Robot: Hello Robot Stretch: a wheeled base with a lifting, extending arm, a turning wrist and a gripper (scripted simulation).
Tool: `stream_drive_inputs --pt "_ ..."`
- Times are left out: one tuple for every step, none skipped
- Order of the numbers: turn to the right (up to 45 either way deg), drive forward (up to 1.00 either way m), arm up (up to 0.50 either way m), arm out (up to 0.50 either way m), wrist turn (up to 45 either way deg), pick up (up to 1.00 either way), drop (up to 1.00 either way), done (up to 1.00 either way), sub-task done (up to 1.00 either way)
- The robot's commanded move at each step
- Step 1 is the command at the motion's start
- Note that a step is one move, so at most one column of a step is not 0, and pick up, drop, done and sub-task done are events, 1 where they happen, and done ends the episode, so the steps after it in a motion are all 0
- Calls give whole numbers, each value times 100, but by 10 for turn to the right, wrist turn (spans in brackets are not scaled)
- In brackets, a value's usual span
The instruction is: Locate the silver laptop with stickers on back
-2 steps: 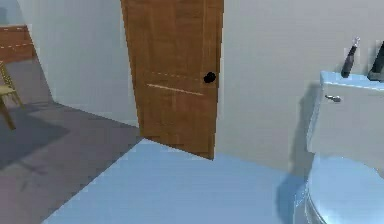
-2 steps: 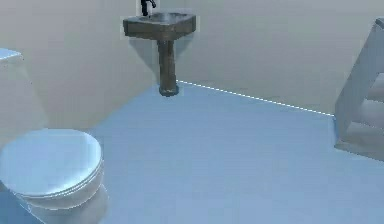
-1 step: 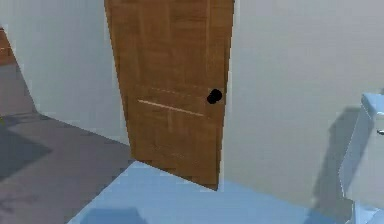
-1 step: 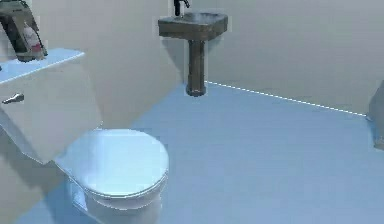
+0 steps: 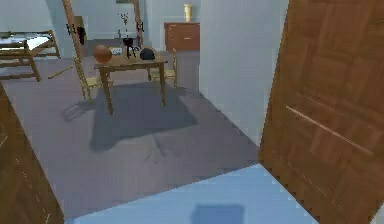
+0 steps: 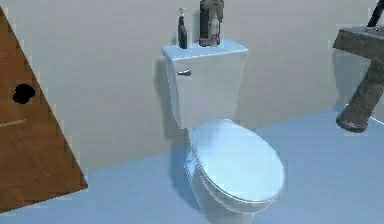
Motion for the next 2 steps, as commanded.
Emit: stream_drive_inputs --pt "0 100 0 0 0 0 0 0 0" --pt "0 100 0 0 0 0 0 0 0"
